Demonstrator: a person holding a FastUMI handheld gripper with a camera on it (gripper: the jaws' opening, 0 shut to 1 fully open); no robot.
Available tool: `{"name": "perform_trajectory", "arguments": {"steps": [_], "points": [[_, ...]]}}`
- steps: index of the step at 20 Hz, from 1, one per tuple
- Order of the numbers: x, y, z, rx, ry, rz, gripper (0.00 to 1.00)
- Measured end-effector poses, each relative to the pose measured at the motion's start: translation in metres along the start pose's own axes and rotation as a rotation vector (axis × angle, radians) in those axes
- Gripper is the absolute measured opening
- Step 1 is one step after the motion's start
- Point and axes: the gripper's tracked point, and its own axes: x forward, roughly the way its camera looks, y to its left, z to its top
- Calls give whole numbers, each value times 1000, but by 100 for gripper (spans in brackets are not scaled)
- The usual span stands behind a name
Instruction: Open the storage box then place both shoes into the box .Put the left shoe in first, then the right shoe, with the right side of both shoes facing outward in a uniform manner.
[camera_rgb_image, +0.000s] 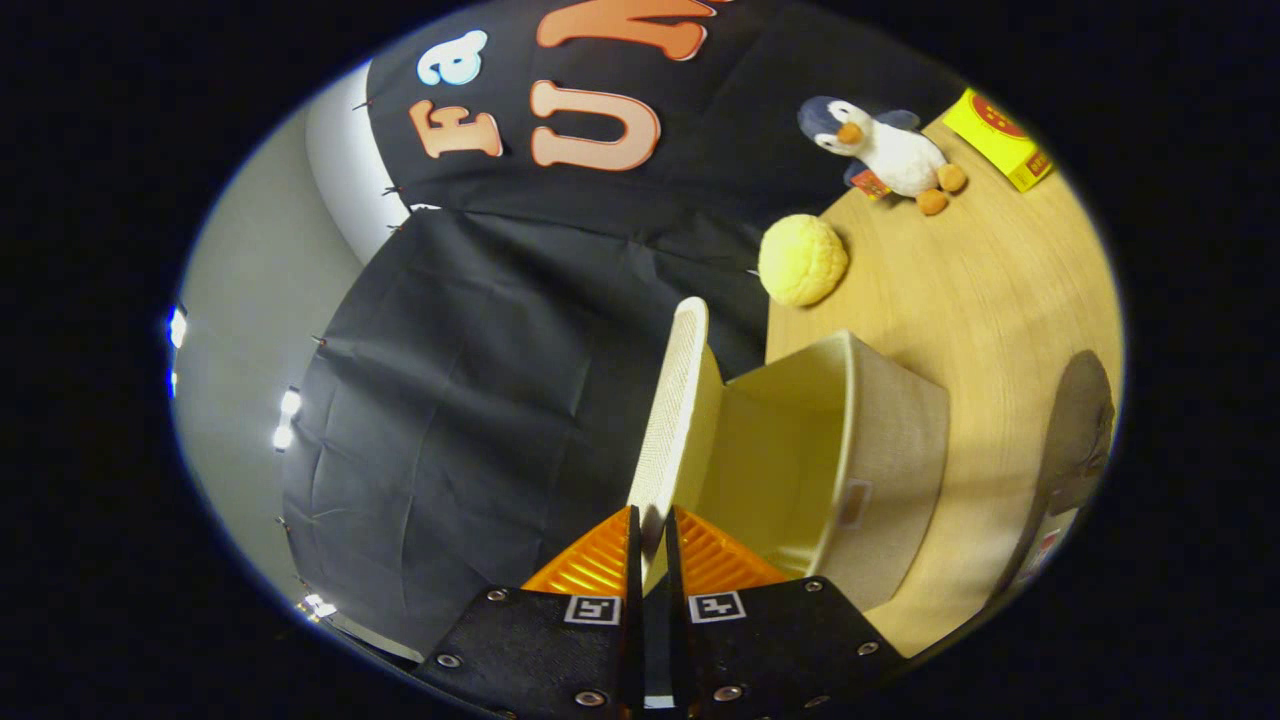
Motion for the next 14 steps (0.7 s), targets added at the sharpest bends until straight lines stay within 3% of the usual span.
{"name": "perform_trajectory", "arguments": {"steps": [7, 14], "points": [[53, 62, 3, -129, 43, 13, 11], [126, 101, -21, -209, 155, 18, 13]]}}
